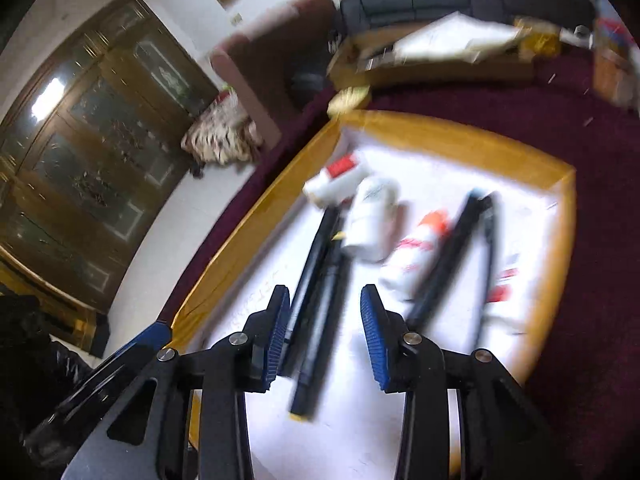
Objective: Organize rigid objects
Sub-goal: 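Move both grippers back to the remaining markers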
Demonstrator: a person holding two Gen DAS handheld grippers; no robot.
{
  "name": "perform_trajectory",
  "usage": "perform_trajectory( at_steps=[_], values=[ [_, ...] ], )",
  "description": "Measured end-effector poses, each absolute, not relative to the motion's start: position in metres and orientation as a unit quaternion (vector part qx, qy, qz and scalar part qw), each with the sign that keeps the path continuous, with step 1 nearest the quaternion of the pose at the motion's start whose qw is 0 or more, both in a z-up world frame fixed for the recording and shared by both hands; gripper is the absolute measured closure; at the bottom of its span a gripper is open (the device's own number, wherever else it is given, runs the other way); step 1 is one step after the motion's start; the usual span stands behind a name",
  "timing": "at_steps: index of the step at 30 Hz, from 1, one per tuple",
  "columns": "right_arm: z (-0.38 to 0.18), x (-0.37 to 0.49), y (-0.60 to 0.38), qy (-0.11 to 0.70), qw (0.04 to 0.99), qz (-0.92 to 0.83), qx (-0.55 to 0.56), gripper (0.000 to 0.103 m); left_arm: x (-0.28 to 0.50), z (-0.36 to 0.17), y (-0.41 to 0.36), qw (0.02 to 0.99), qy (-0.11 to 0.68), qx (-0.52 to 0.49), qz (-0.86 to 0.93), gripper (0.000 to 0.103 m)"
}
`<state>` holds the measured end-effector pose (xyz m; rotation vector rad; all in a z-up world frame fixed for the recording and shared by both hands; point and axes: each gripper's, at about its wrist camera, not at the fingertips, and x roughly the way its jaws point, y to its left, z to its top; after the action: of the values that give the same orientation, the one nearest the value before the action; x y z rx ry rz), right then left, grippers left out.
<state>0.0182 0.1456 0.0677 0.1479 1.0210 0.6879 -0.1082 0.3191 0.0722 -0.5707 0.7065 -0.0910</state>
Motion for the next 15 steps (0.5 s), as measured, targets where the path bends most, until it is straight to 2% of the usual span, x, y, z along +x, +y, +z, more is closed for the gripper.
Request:
perform_trajectory(
  at_steps=[3,4,5,6,8,10,11,15],
  values=[
    [0.093,-0.002,0.099,0.418,0.858,0.295,0.044,0.068,-0.11,0.078,0.301,0.902,0.34,-0.257,-0.061,0.044],
    [0.1,-0.01,0.082,0.395,0.876,0.276,0.029,0.061,-0.11,0.08,0.292,0.904,0.339,-0.25,-0.069,0.044],
    [0.108,-0.021,0.06,0.364,0.898,0.246,0.011,0.05,-0.109,0.082,0.285,0.905,0.339,-0.244,-0.077,0.044],
    [0.113,-0.028,0.044,0.343,0.913,0.222,0.0,0.042,-0.11,0.083,0.277,0.906,0.339,-0.24,-0.083,0.044],
    [0.124,-0.047,0.004,0.296,0.942,0.158,-0.015,0.017,-0.108,0.085,0.258,0.907,0.342,-0.226,-0.1,0.044],
    [0.129,-0.058,-0.042,0.251,0.964,0.085,-0.014,0.005,-0.104,0.085,0.238,0.904,0.352,-0.214,-0.12,0.044],
    [0.13,-0.059,-0.065,0.243,0.968,0.055,-0.008,0.005,-0.101,0.084,0.226,0.9,0.36,-0.208,-0.134,0.044],
    [0.114,-0.041,-0.168,0.31,0.946,-0.003,0.091,0.005,-0.095,0.078,0.178,0.885,0.392,-0.181,-0.173,0.044]
  ],
)
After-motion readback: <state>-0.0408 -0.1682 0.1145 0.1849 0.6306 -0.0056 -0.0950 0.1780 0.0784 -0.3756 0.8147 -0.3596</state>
